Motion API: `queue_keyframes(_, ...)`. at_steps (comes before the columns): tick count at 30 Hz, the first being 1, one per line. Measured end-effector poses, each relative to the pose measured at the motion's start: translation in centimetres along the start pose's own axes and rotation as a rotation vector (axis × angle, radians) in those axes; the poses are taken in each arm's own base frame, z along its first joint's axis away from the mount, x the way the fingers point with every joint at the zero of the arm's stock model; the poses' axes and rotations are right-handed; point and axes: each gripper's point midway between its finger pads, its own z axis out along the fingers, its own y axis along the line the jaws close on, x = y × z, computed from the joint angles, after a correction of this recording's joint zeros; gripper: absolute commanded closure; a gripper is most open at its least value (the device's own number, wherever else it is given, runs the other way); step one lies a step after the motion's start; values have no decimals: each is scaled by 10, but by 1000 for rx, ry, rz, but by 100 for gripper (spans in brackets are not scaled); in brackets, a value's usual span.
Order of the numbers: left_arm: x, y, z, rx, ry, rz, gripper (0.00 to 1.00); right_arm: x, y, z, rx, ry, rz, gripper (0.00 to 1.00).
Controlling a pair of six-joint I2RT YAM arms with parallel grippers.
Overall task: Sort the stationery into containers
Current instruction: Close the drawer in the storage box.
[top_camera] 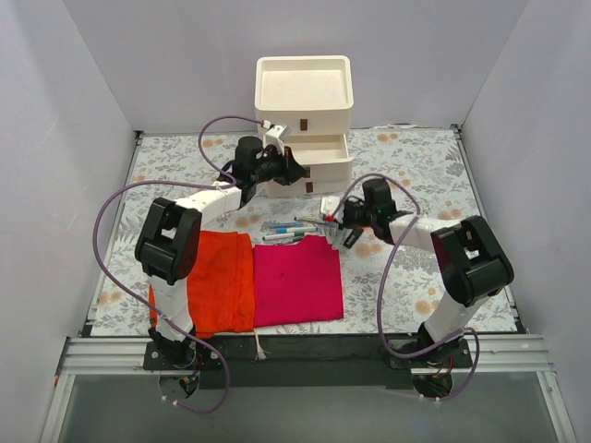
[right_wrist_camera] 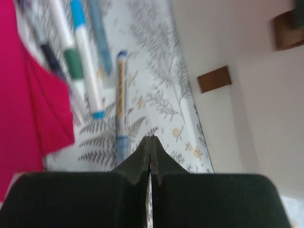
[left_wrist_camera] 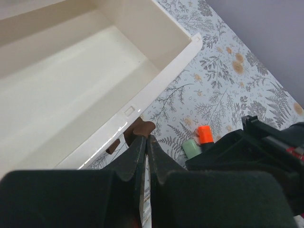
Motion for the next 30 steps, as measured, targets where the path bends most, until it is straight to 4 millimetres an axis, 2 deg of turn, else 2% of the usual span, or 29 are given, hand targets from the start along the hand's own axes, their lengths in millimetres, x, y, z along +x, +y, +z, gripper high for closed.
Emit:
queue_keyframes(3, 5, 5, -5, 16, -5, -20, 100, 39, 36, -6, -20, 82, -244, 99)
queue_keyframes(6, 5, 5, -9, 40, -11, -31, 100, 58, 56, -2, 1, 106, -452, 99)
queue_keyframes(10, -1, 1, -11, 73, -30, -40, 100, 43, 49, 24, 139, 78, -698, 99)
queue_keyframes(14, -2, -1, -11, 82, -36, -62, 100, 35, 45, 50, 240, 86, -833, 99)
queue_keyframes(17, 0, -2, -12, 87, -42, -79, 100, 26, 34, 60, 293, 91, -833, 99)
queue_keyframes(20, 3, -3, -13, 91, -44, -95, 100, 2, 5, 64, 392, 68, -824, 99)
queue_keyframes(23, 4, -3, -14, 92, -48, -103, 100, -18, -13, 65, 455, 27, -814, 99)
queue_keyframes(28, 3, -5, -16, 95, -53, -120, 100, -32, -27, 66, 497, -10, -793, 99)
queue_keyframes(30, 2, -6, -17, 96, -56, -127, 100, -42, -40, 69, 532, -15, -796, 99)
